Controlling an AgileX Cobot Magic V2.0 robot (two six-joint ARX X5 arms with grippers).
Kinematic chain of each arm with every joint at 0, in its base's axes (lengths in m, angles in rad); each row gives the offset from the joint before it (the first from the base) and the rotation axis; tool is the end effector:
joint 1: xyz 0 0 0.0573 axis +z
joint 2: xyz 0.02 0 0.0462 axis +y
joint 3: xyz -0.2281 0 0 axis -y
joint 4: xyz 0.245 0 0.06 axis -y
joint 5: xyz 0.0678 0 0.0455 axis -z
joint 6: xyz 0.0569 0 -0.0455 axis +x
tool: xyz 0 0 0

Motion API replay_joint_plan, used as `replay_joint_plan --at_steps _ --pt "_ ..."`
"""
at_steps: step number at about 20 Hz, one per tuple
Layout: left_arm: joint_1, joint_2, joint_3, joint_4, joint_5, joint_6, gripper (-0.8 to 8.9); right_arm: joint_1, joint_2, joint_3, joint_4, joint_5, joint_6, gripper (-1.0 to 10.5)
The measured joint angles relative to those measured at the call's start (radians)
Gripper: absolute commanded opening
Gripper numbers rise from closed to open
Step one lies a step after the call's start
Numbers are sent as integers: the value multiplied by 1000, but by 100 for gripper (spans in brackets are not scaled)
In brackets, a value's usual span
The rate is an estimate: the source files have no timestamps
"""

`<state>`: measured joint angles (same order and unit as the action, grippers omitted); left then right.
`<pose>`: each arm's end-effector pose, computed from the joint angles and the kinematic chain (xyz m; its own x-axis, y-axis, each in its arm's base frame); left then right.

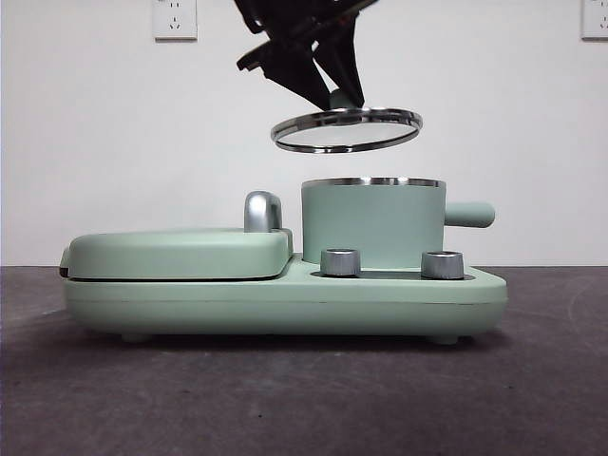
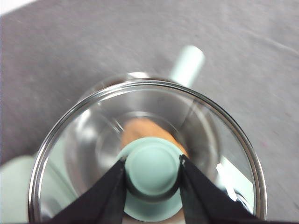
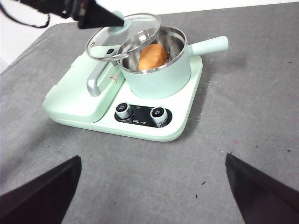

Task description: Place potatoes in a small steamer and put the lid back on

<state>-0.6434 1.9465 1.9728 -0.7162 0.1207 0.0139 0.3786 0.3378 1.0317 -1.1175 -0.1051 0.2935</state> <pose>0.3502 -0.2712 0.3030 0.5404 -0.5557 -0.6318 0.6769 0.7331 -0.0659 0.0611 0.0307 0.3308 0.8036 0.4326 -0.4088 -0.3264 0.8947 0.3050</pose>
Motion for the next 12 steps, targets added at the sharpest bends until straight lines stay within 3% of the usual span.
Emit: replay_joint_plan --at_steps 5,12 --pt "-6 158 238 -76 -14 -1 44 0 0 0 0 0 0 490" --pt "-21 241 266 -81 -32 26 44 0 0 0 0 0 0 490"
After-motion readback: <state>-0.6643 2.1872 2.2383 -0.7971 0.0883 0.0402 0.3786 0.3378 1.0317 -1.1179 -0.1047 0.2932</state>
